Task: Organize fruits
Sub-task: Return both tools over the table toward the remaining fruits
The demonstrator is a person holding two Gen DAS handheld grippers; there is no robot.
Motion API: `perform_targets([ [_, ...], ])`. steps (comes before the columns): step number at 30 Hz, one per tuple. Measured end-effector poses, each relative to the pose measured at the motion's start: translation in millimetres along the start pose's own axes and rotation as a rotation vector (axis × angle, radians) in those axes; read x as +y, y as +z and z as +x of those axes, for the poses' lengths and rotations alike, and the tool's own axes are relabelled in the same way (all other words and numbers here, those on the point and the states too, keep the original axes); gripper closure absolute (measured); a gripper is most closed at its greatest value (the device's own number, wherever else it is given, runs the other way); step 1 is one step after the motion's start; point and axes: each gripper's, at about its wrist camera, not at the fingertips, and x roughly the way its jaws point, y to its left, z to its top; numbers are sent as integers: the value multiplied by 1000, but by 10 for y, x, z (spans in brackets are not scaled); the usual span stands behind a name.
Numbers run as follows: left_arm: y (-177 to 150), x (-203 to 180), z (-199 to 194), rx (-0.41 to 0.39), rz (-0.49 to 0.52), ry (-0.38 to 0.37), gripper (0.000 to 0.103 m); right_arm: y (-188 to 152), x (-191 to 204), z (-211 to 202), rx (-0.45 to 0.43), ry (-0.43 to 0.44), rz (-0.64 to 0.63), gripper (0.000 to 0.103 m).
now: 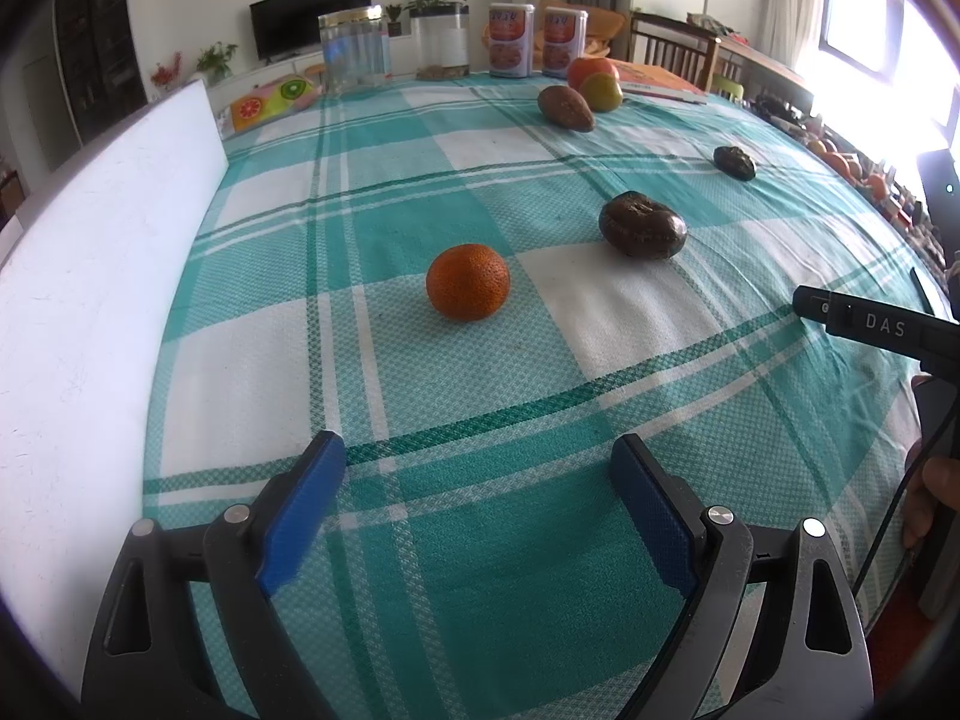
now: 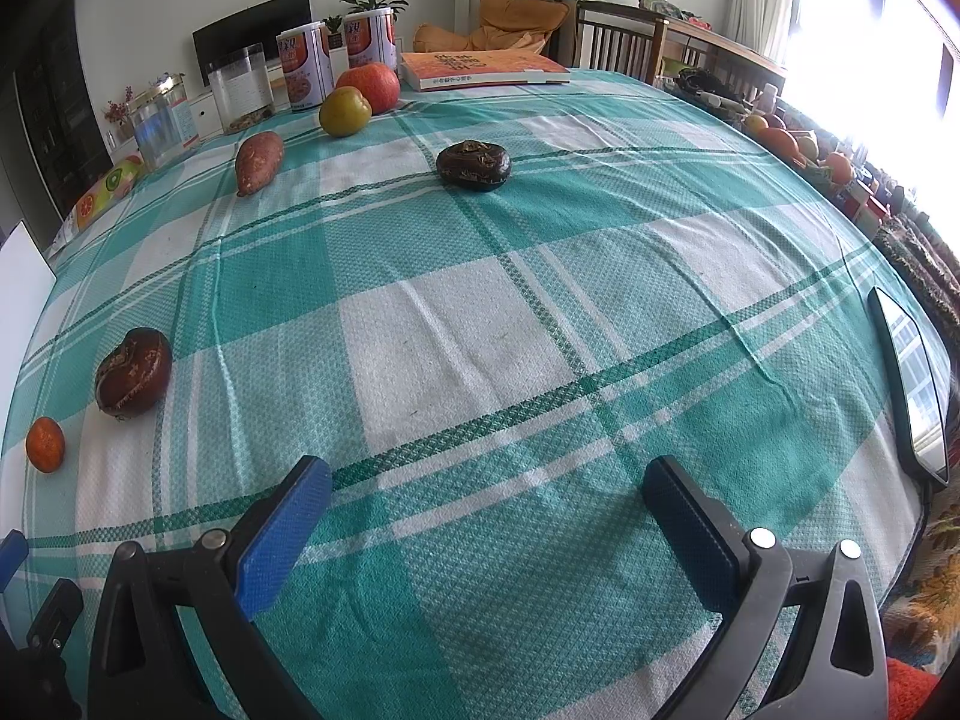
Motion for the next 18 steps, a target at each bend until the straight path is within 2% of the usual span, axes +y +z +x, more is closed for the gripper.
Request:
perform_targets([
  [8,-12,106,-31,-29,-57,-107,10,1,0,0,0,0,0,0],
  [18,1,61,-15,-17,-27,-80,10,2,4,-1,0,-1,0,0],
])
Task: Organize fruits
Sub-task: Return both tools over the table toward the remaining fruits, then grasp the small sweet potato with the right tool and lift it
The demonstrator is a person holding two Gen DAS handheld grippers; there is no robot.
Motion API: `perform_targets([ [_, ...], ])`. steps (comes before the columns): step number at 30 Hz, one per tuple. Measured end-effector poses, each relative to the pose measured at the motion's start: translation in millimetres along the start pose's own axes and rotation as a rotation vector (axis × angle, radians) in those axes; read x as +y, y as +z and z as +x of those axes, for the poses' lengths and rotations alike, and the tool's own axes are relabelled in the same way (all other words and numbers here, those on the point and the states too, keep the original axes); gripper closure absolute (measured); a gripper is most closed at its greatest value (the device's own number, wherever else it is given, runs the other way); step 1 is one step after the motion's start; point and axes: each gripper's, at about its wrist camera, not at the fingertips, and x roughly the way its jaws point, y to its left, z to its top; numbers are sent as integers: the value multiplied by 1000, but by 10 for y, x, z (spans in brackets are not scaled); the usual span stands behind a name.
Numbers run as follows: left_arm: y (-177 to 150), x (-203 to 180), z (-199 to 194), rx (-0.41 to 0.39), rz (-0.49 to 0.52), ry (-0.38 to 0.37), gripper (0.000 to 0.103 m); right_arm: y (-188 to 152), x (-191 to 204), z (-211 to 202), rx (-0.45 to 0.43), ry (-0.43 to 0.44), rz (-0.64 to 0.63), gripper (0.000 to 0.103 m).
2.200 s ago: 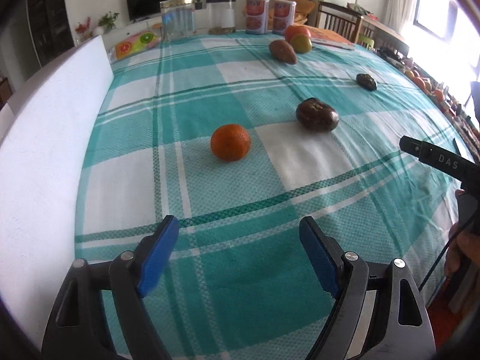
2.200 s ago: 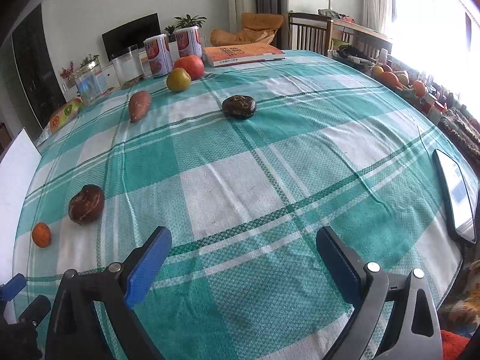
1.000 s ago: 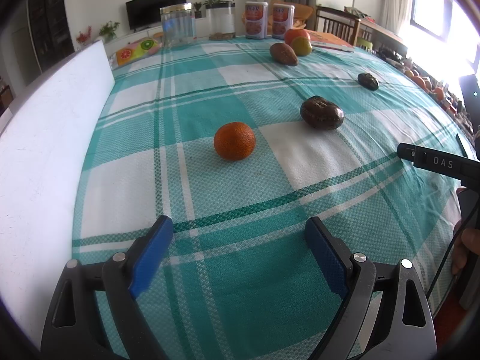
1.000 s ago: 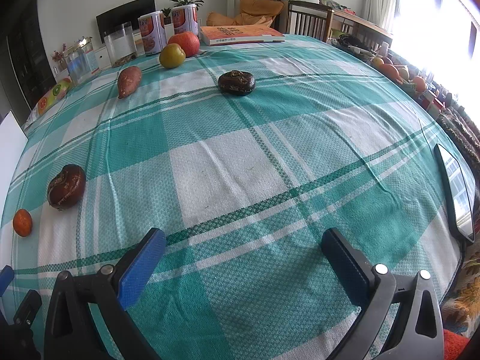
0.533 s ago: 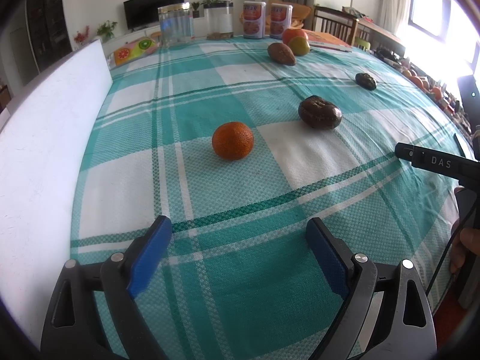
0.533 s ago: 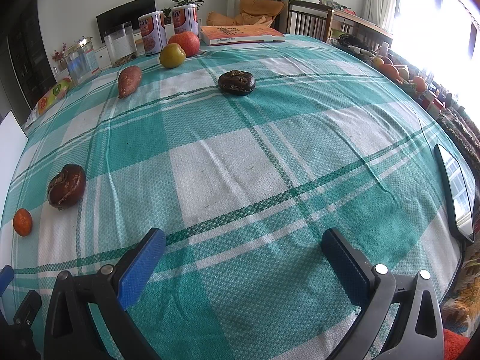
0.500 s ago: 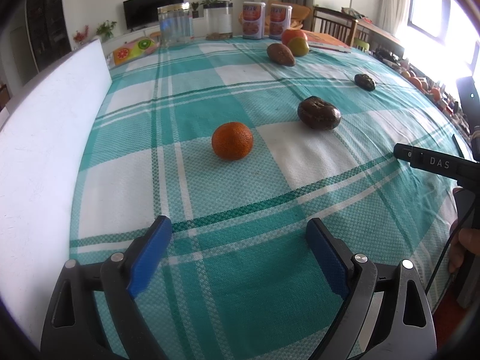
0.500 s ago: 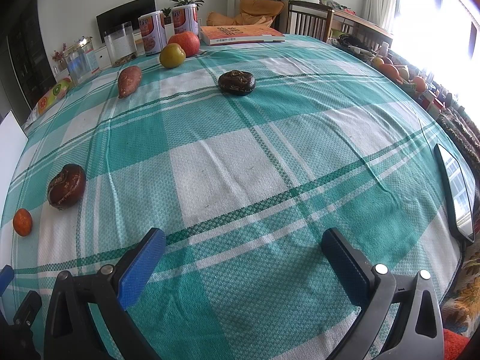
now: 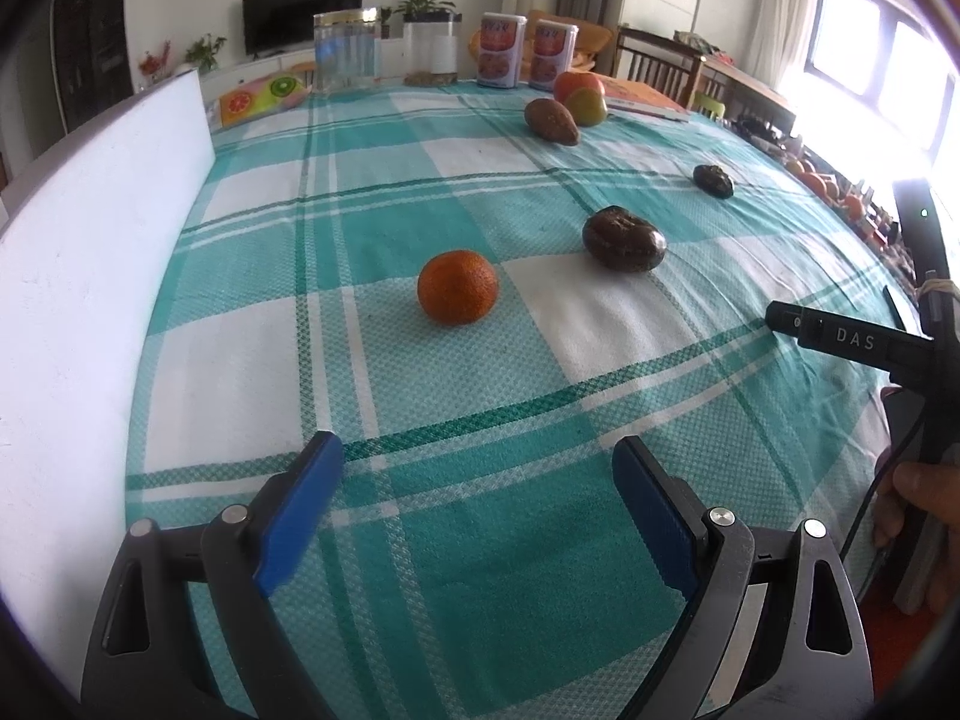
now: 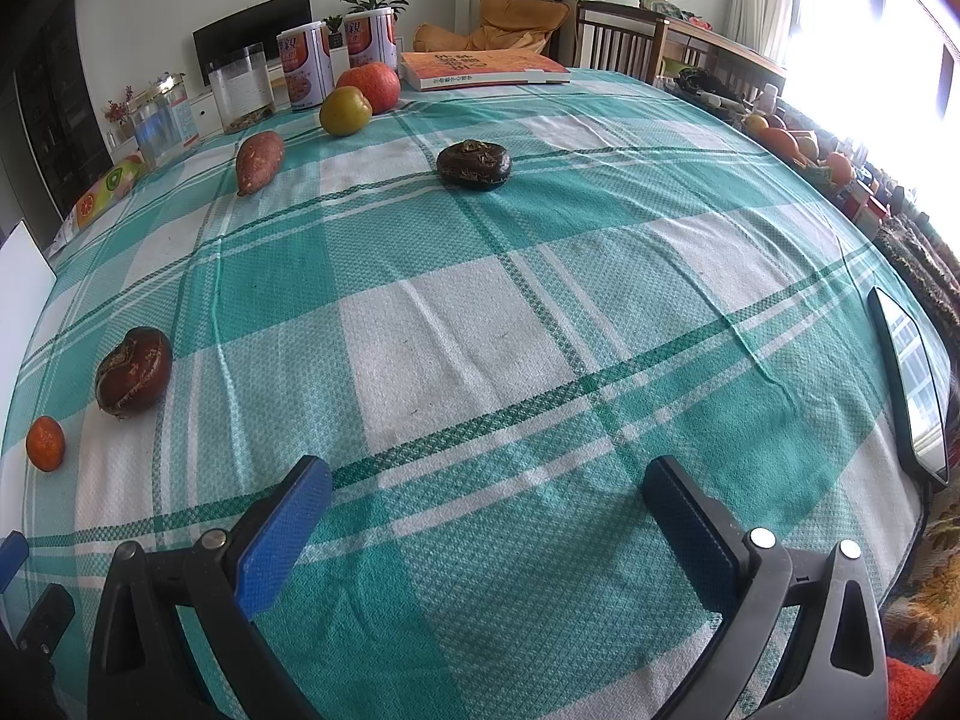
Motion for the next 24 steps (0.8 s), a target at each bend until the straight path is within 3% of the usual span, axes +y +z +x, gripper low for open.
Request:
perform_targets([
  [19,0,-18,12,4,10,10,10,0,-13,-4,1,9,5,0],
  [24,-5,-46,17,4,18,13,10,152,-192,-17,39,172,102,0],
])
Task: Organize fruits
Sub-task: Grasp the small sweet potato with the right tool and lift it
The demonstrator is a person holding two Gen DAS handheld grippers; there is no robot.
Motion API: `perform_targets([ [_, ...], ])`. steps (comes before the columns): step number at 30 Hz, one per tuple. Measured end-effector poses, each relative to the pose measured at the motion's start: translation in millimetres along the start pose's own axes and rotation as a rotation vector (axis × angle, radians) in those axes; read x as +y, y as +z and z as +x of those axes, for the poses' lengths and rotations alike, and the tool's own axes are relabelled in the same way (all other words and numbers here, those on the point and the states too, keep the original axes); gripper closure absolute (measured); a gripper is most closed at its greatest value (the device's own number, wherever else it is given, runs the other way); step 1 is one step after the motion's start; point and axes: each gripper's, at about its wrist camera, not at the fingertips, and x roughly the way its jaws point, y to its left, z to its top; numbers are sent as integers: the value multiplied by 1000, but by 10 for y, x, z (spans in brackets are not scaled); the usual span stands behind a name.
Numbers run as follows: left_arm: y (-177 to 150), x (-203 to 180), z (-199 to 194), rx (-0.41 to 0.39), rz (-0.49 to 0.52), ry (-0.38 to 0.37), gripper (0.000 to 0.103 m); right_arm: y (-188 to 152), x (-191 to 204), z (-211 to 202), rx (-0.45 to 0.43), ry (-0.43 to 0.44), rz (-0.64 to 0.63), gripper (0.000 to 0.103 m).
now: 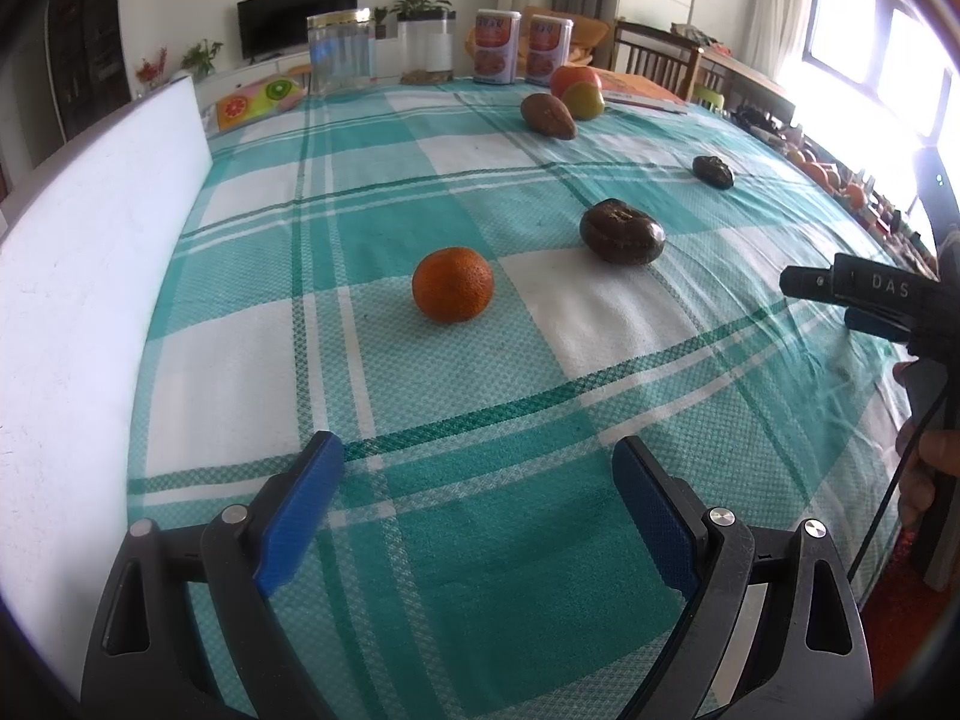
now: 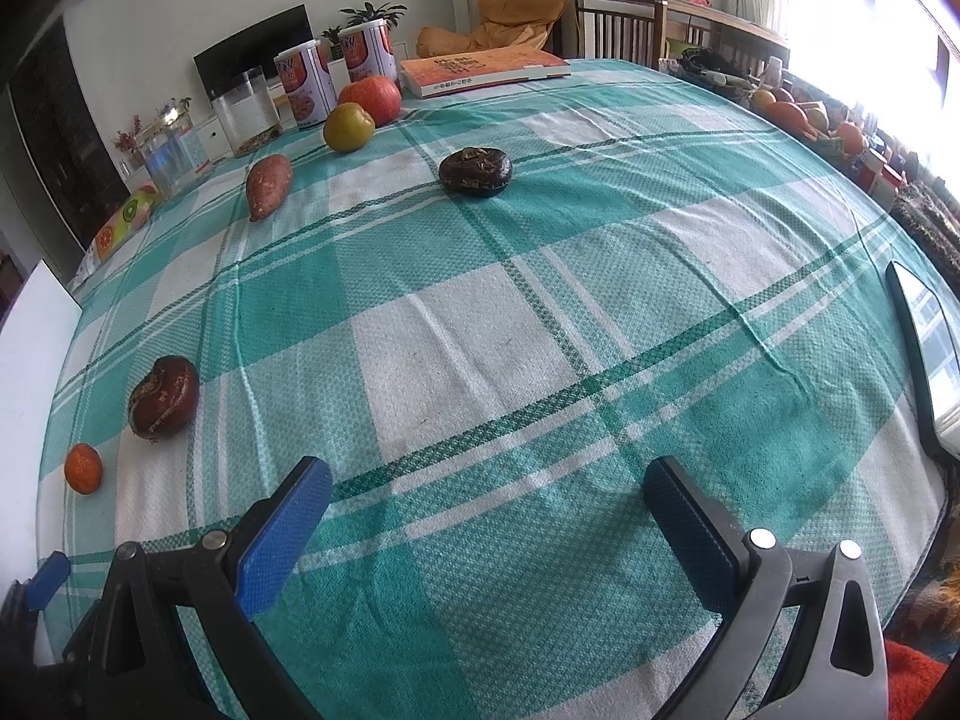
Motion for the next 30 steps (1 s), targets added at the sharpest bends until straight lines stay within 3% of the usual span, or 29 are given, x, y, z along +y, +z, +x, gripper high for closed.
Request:
perform_targets([
  [2,4,-2,4,-2,-1,-6,10,228,69,82,58,80,-13,0],
  [7,12,-1,7,-4,-1,-15,10,1041,583,344,91,212,-104,0],
  [9,14,5,6,-5,-3,-21,10,1358,848,548,110,257,-123,6],
  [12,16,7,7,-6,-2,-27,10,1718,1199,938,155,240,-157,19],
  [14,19,6,9,-6,-1,-28,10,1865,1359,1194,187,235,-149,21],
  [16,18,8,7,-7,-4,-29,10,1948,1480,1391,208,231,-142,25],
  [19,22,21,8,-11,-11,-39,10,1984,1648,1592,222,183,-195,44],
  [20,21,25,7,-12,-14,-43,10,1978,1710,1586,209,176,-235,62],
  [25,20,46,2,-19,-27,-60,10,1834,1590,1385,233,233,-211,62],
  [30,23,55,4,-21,-31,-63,10,1544,1160,772,257,340,-161,62],
])
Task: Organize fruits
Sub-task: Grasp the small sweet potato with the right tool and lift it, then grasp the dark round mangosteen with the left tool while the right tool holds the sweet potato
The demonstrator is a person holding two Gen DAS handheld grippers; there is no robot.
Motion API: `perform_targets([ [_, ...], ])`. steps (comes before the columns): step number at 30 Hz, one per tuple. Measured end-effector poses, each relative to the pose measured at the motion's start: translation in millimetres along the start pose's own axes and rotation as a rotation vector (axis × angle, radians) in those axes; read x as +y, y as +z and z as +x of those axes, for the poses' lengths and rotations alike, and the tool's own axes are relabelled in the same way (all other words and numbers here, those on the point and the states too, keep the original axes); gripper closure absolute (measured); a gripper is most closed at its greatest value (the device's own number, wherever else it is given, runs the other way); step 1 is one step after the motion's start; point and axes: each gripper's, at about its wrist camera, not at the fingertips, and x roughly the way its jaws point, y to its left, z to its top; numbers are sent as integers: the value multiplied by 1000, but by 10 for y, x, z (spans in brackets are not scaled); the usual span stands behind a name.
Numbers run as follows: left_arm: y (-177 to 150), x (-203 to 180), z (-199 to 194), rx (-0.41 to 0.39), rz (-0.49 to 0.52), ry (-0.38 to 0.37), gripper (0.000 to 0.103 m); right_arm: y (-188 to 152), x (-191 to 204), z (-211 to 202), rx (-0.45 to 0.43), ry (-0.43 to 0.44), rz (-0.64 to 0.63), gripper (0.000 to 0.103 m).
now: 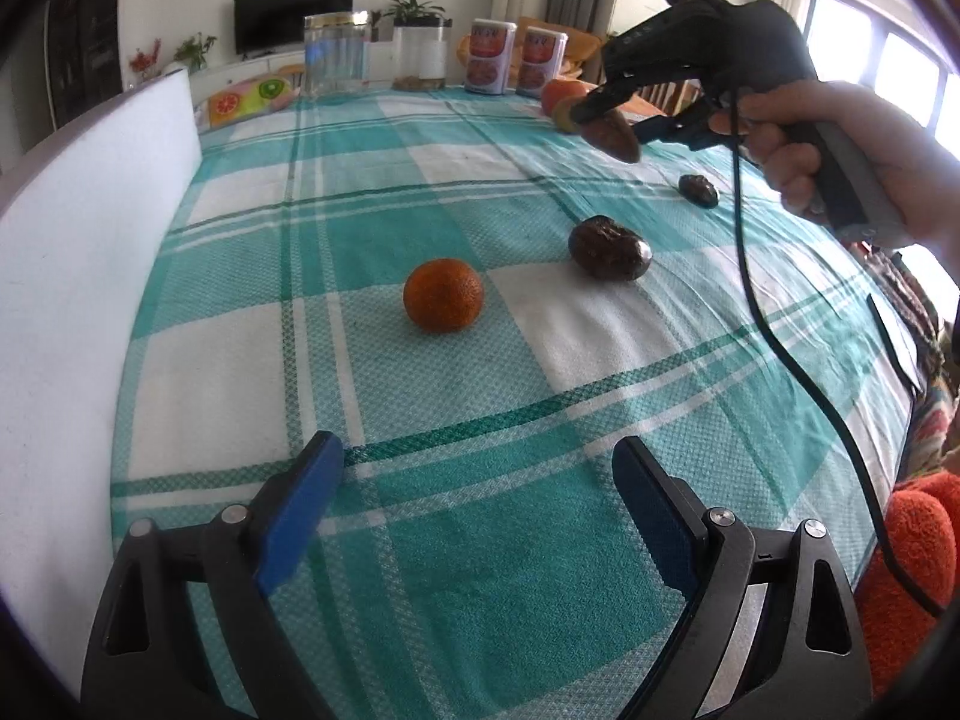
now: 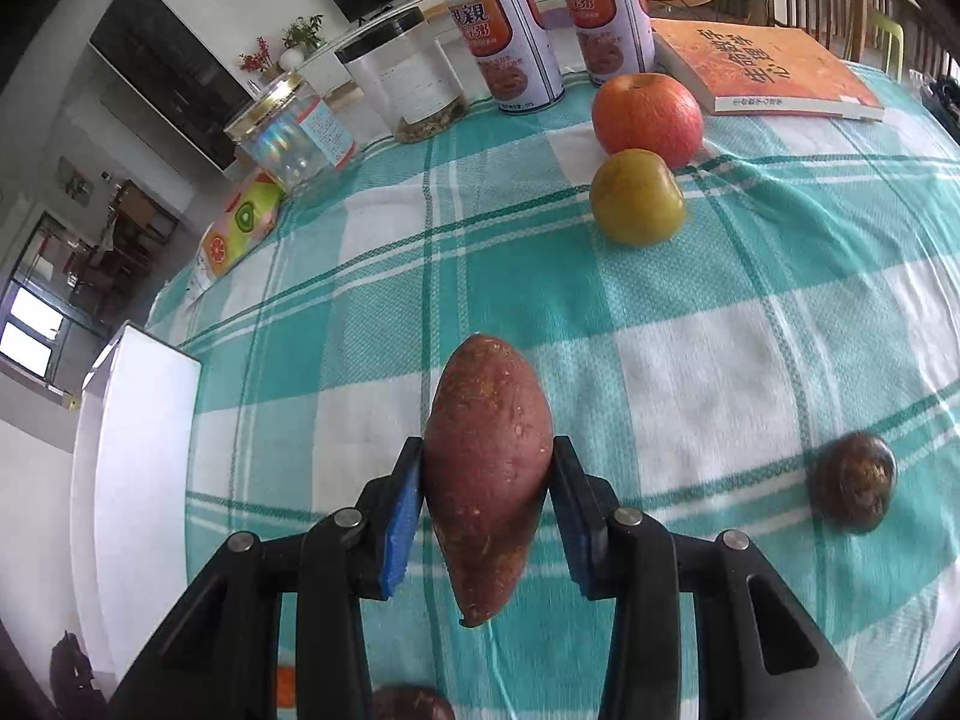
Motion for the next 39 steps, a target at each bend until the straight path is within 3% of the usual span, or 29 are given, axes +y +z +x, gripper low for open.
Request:
perform_targets([
  [3,-5,0,-5,1,1,1,10,-441,-154,-366,5,36,37,62],
  [5,-6,2,-3,1,3,3,10,-781,-267,-570,-10,13,57,62],
  [9,-7,-27,5,8,19,23,10,-1404,-374,-756,-56,-163,39,62],
  [12,-15,-75,20,20,45,52,10,-1681,-385,-664,-90,-244,26,62],
  [16,-24,-114,33,30,69,80,10,-1825,-429,-592,-187,-289,43,56],
  [18,-26,-111,33,30,69,80,10,-1867,-417,-587,-221,-260,40,34],
  [21,-25,-111,35,31,73,84,10,-1965,-283,-498,-270,-306,-33,24],
  [24,-31,-109,32,32,74,87,10,-1965,-148,-387,-245,-358,-94,12],
  [27,-30,-114,34,32,74,87,10,-1969,-107,-347,-235,-391,-120,10],
  [39,-29,-117,35,32,74,87,10,-1987,-135,-367,-239,-380,-111,7],
])
